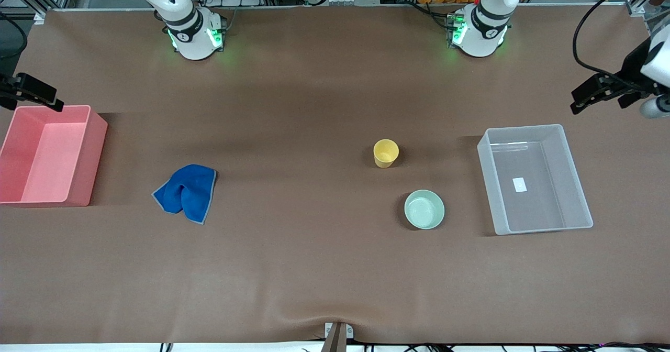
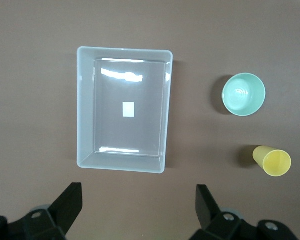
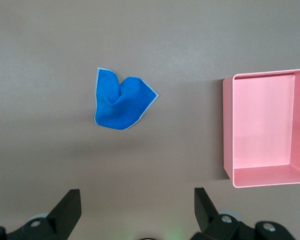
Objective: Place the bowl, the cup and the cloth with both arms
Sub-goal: 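Move the left gripper toward the yellow cup while the right gripper starts moving, then grasp the yellow cup with the left gripper while the right gripper grasps the cloth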
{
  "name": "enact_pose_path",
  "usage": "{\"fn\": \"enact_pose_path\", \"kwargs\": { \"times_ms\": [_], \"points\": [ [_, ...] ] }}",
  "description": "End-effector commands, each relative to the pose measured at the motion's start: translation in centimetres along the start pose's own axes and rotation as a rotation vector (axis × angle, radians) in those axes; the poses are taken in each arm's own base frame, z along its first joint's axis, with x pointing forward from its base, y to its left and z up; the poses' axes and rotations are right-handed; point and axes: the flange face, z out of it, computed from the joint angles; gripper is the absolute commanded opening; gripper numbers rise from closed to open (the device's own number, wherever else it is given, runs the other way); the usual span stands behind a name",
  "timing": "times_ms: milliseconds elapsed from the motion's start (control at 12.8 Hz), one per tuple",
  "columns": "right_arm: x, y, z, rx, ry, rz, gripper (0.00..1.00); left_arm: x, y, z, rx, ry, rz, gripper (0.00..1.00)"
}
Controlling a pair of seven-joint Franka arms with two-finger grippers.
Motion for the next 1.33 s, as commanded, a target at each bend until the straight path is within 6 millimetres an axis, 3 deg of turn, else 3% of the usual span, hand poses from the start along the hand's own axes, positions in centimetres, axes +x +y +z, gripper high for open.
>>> {"fn": "enact_pose_path", "kwargs": {
  "times_ms": [0, 235, 547, 782, 939, 1017, 1251],
  "points": [
    [0.0, 0.0, -0.2, -0.012, -0.004, 0.000, 1.00, -0.1, 3.1, 1.1, 0.014, -0.033, 0.017, 1.00],
    [0.0, 0.2, -0.1, -0.012, -0.005, 0.004, 1.00, -0.9, 7.5, 3.4, 0.021, -0.073, 0.044, 1.00],
    [0.5, -0.1, 0.3, -0.015, -0.013, 0.003, 1.00, -3.5, 15.8, 7.1, 0.028, -0.143, 0.047, 1.00],
    [2.0, -1.4, 2.7, -0.005, -0.054, -0.026, 1.00, -5.8, 21.4, 11.6, 0.022, -0.121, -0.035, 1.00],
    [2.4, -2.9, 3.9, -0.006, -0.080, -0.074, 1.00, -7.3, 23.6, 14.6, 0.027, -0.131, -0.038, 1.00],
    [3.6, -4.5, 6.4, -0.046, -0.122, -0.102, 1.00, -8.2, 24.9, 16.1, 0.027, -0.135, -0.050, 1.00],
    [7.4, -4.7, 12.9, -0.073, -0.178, -0.100, 1.00, -9.5, 28.5, 21.5, 0.014, -0.153, -0.133, 1.00]
  ]
}}
